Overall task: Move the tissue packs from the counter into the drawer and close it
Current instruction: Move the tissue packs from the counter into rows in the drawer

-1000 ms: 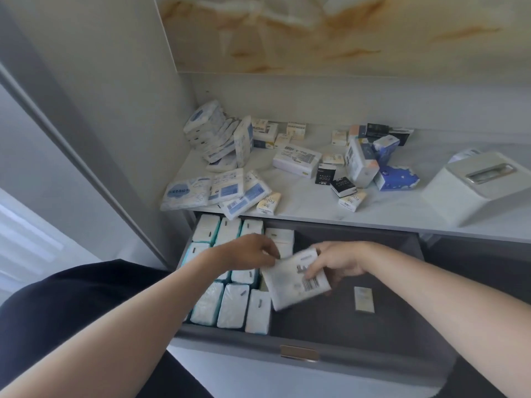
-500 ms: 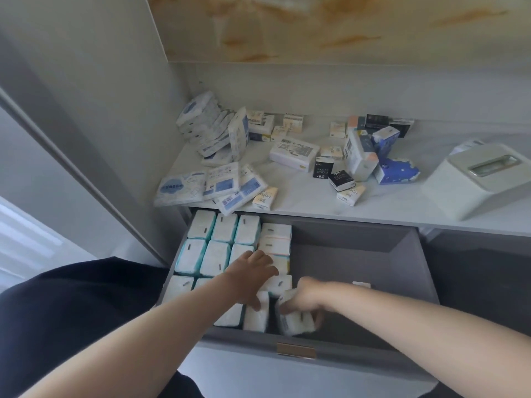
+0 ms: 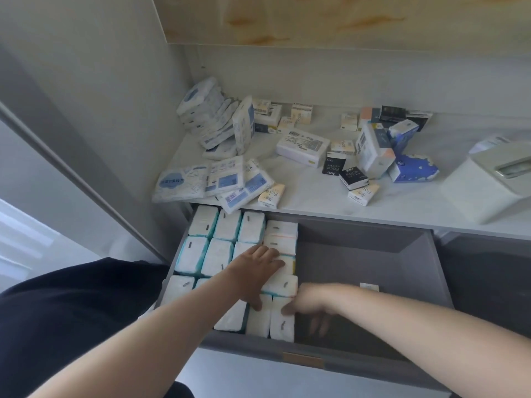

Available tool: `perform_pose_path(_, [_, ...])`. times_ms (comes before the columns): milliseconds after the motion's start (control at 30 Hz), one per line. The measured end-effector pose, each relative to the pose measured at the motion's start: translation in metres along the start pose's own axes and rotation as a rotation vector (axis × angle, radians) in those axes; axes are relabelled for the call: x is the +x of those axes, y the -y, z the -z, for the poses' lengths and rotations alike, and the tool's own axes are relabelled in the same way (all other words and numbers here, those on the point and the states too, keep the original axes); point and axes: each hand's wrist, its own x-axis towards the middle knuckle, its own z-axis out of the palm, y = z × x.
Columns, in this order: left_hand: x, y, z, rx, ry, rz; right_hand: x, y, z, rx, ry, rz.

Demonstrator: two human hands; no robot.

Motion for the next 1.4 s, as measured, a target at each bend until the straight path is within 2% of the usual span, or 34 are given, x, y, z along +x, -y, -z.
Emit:
perform_pose_path(67, [0.003,0.005,0.004,-0.052,-0.028,0.012,0.002,0.012,0.018,0.042,-0.022,0.0])
perform_pose_path(167, [0.004,0.009,0.006,-0.078,-0.051,0.088,0.01,0.022,0.025,0.273,0.014,0.056])
perform_pose_path(300, [0.004,0.009,-0.001,-0.041,0.058,0.099,0.009,0.018,0.014,0.296,0.033,0.09])
perform_pose_path(433, [0.004,0.011,-0.001,-0.017,0.086,0.072,0.012,0.014,0.019,0.33,0.102,0.065])
perform_pose_path(567, [0.002,0.005,-0.003,0.084,0.089,0.06,0.019,0.011,0.003,0.26,0.172,-0.202])
perform_pose_path(633, [0.001,0.002,-0.004,0.092,0.085,0.059,0.02,0.01,-0.008,0.231,0.239,-0.215])
perform_pose_path(800, [-0.002,0.008,-0.006,0.031,0.088,0.037,0.008,0.004,-0.003,0.12,0.25,-0.136])
perform_pose_path(867, [-0.001,0.008,-0.004,-0.006,0.092,0.048,0.002,0.011,0.004,-0.016,0.161,-0.139])
perform_pose_path(900, [-0.001,0.007,-0.003,-0.006,0.093,0.051,0.003,0.015,0.007,-0.037,0.06,-0.111])
perform_pose_path(1000, [0.001,0.006,0.003,-0.054,0.079,0.059,0.002,0.025,0.017,0.142,-0.283,0.083])
perform_pose_path(1033, [0.002,0.007,0.006,-0.094,0.069,0.065,0.002,0.027,0.02,0.152,-0.333,0.143])
perform_pose_path(1133, [0.003,0.012,0.026,-0.199,0.069,0.09,-0.001,0.029,0.026,0.058,-0.255,0.175])
perform_pose_path(1200, [0.003,0.016,0.046,-0.293,0.066,0.127,-0.011,0.029,0.037,-0.101,-0.254,0.21])
perform_pose_path(1300, [0.002,0.021,0.077,-0.499,0.064,0.178,-0.038,0.03,0.064,-0.402,-0.431,0.37])
perform_pose_path(1400, [0.007,0.023,0.114,-0.655,0.0,0.203,-0.066,0.028,0.1,-0.468,-0.647,0.492])
